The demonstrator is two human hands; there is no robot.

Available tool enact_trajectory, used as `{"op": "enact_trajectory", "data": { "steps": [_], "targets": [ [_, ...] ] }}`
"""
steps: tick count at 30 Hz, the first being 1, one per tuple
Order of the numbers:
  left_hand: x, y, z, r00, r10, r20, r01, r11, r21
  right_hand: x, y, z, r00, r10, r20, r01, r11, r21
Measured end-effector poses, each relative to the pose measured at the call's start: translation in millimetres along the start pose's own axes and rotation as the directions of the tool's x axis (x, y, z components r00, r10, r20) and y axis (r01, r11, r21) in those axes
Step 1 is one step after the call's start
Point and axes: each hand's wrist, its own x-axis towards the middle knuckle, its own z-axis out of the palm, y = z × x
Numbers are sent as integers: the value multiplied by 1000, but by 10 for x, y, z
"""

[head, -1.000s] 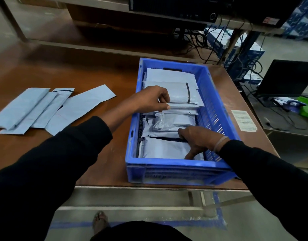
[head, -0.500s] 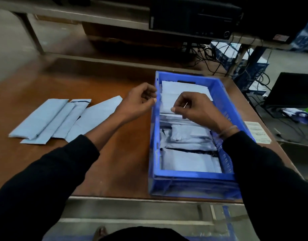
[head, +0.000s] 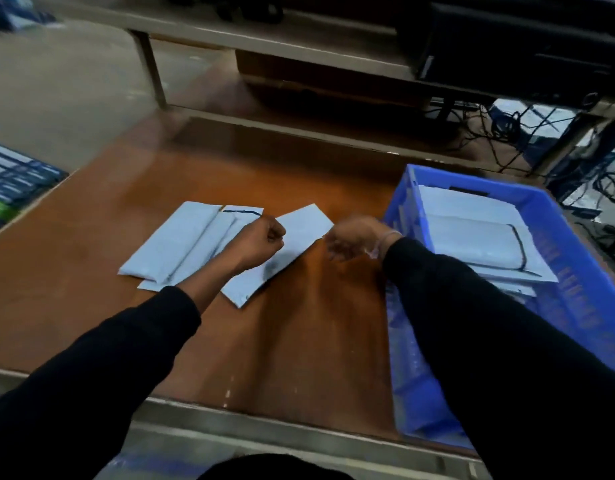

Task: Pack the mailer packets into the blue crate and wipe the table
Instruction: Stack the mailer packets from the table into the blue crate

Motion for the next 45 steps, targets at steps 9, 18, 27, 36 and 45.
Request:
{"op": "enact_trajectory", "data": {
  "steps": [9, 18, 27, 36, 45],
  "targets": [
    [265, -486, -180, 994, -12, 108, 15, 1000, -26, 811, 193, 867, 972, 224, -65, -168, 865, 473],
    [523, -567, -325, 995, -7, 102, 30, 972, -234, 870, 179, 716, 965, 187, -185, -45, 811, 584],
    [619, -494, -410, 964, 104, 246, 15, 899, -438, 950, 58, 387, 959, 108, -261, 81, 781, 620],
    [662, -924, -727, 998, -58, 18, 60, 906, -419, 1333, 43, 1111, 747, 239, -620, -42, 948, 316],
    [578, -964, -820, 1000, -25, -16, 20, 961, -277, 1411, -132, 1084, 769, 249, -589, -126, 962, 244]
  ]
}}
